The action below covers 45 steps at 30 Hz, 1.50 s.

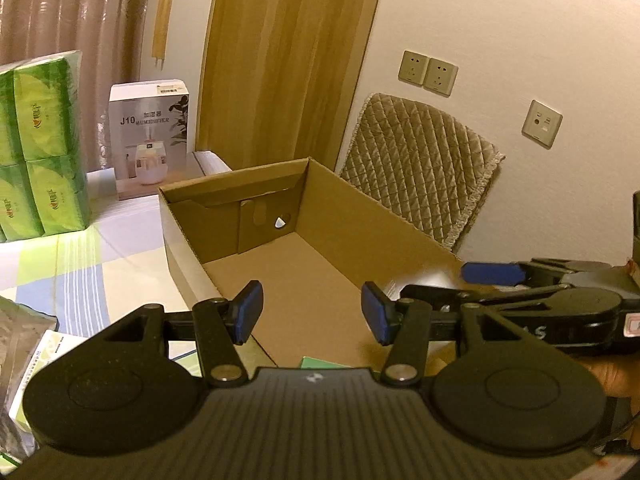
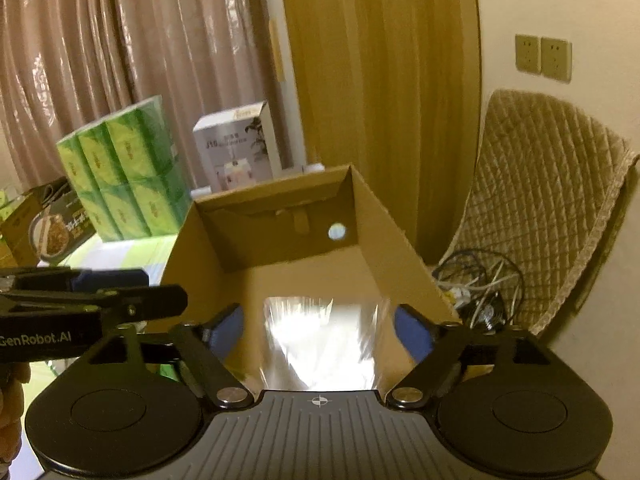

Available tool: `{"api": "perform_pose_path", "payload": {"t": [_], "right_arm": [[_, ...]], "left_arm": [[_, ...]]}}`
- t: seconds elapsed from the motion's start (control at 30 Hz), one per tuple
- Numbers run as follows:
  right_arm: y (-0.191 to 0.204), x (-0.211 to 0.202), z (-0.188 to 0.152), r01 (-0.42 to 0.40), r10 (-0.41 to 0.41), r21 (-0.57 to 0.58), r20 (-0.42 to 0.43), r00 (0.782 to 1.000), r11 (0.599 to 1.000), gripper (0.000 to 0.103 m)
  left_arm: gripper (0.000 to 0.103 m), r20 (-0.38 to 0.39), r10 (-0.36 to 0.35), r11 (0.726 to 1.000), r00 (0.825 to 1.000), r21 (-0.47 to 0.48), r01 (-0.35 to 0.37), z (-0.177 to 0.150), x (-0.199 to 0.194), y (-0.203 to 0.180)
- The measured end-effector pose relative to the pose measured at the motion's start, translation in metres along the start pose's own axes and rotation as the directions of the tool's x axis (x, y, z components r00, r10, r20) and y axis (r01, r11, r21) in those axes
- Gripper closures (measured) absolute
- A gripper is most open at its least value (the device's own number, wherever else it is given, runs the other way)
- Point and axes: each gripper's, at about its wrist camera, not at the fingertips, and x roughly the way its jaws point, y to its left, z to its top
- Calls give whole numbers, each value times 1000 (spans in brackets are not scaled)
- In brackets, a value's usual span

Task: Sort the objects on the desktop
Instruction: 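Open the left tool to drop the green box while the right tool releases the packet, then move both tools back from the cardboard box to the table items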

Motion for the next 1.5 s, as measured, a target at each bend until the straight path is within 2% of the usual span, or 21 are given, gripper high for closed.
{"api": "perform_pose_path", "payload": {"t": [0.5,0.9,1.0,1.07,1.17,1.23,1.33,1.43,1.5], "right_arm": [[-2,-2,1,14,-14,18,9,1000,1000,21],[15,-3,4,-30,30,1,20,999,1000,21],[27,-4,4,-58,58,-16,23,998,998,21],[38,-6,3,-82,83,-38,29,996,996,21],[57,-7,1,-119,122,-78,36,992,990,21],[69,-7,-1,-146,151,-103,36,988,984,21],[87,-5,-5,-191,197,-140,29,980,972,20],[107,-4,-10,-232,239,-185,20,971,955,20],[120,-3,-14,-259,268,-213,12,963,942,20]], "left_arm": [[55,-16,13,1000,1000,13,-13,-4,-1,-1],[54,-20,85,996,996,3,-85,-11,-25,21],[51,-12,127,992,992,-9,-127,-17,-38,32],[40,-14,157,987,988,-21,-157,-22,-48,42],[31,-11,213,976,977,-47,-214,-33,-67,62],[28,-10,275,958,961,-87,-275,-41,-83,81],[22,-20,369,914,929,-172,-367,-53,-108,116],[19,-51,428,866,902,-261,-425,-65,-132,151],[17,-65,457,843,887,-287,-455,-69,-143,167]]}}
